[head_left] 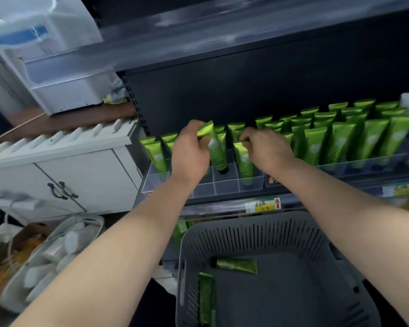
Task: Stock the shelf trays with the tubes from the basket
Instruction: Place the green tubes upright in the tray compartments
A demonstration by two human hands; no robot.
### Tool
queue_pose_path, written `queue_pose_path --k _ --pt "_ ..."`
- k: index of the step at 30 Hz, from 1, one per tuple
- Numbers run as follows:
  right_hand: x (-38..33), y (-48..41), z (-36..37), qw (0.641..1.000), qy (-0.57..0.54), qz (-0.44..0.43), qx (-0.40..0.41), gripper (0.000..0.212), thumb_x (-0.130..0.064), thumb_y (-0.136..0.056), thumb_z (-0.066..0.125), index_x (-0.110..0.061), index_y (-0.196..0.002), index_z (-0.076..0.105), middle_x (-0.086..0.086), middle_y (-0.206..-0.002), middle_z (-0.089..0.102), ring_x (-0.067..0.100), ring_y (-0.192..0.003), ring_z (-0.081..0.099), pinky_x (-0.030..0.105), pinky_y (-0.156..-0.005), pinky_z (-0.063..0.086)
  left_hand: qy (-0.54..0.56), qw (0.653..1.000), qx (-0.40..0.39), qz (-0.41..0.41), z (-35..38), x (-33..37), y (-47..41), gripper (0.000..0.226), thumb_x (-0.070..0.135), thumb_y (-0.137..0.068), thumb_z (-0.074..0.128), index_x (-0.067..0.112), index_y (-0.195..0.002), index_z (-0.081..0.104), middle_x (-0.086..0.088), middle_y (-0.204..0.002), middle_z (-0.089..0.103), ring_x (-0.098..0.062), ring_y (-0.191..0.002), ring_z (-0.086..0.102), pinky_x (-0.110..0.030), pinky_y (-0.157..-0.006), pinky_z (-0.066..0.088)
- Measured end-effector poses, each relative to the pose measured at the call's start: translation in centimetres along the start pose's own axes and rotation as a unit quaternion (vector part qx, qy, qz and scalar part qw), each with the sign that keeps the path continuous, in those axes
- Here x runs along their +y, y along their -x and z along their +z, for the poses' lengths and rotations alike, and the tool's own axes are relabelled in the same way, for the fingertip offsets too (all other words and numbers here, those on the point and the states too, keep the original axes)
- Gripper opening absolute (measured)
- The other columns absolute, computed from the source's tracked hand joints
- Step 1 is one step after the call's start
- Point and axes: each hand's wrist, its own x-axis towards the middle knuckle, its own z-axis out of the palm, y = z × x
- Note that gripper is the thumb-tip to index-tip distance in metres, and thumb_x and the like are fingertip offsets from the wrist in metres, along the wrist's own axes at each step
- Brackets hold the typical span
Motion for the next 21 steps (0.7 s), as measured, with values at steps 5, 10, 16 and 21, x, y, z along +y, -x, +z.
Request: queue_pose_path --k 5,10,16,21 --pt "0.2 0.2 0.1 0.999 -0.006 -0.030 0.019 0.023 -0.016 -0.095 0.052 -0.019 -0.115 0.061 0.005 -0.110 0.066 0.026 -0.104 0.055 0.034 -0.074 0.046 -0.043 0.995 -0.084 -0.021 1.7 0.2 -0.9 0.027 0.009 -0.095 0.050 0.012 -0.122 0.052 -0.007 -0.081 0.058 -0.024 -0.068 0.054 -0.026 -0.057 0.036" --pt "0.4 0.8 0.0 0.997 -0.005 -0.062 0.052 0.023 -0.017 -0.094 0.053 -0.016 -0.115 0.061 0.006 -0.112 0.065 0.026 -0.107 0.053 0.038 -0.080 0.047 -0.063 0.990 -0.124 -0.036 3.0 0.1 -0.7 0.037 0.011 -0.097 0.049 0.013 -0.133 0.047 -0.011 -0.095 0.062 -0.015 -0.062 0.050 -0.024 -0.059 0.037" --pt "0.8 2.0 -0.3 0.991 -0.012 -0.091 0.099 0.020 -0.010 -0.088 0.060 -0.012 -0.108 0.065 0.007 -0.103 0.067 0.029 -0.100 0.056 0.040 -0.075 0.049 -0.060 0.986 -0.151 -0.045 4.0 -0.2 0.0 0.039 0.010 -0.097 0.049 0.013 -0.135 0.046 -0.019 -0.113 0.063 -0.025 -0.081 0.060 -0.024 -0.061 0.041" --pt "1.3 2.9 0.1 0.988 -0.010 -0.106 0.116 0.019 -0.010 -0.086 0.063 -0.012 -0.105 0.067 0.007 -0.102 0.067 0.029 -0.098 0.056 0.043 -0.077 0.051 -0.042 0.990 -0.130 -0.025 3.9 0.4 0.3 0.041 0.006 -0.093 0.054 0.014 -0.133 0.048 -0.009 -0.124 0.060 -0.020 -0.096 0.061 -0.017 -0.072 0.044"
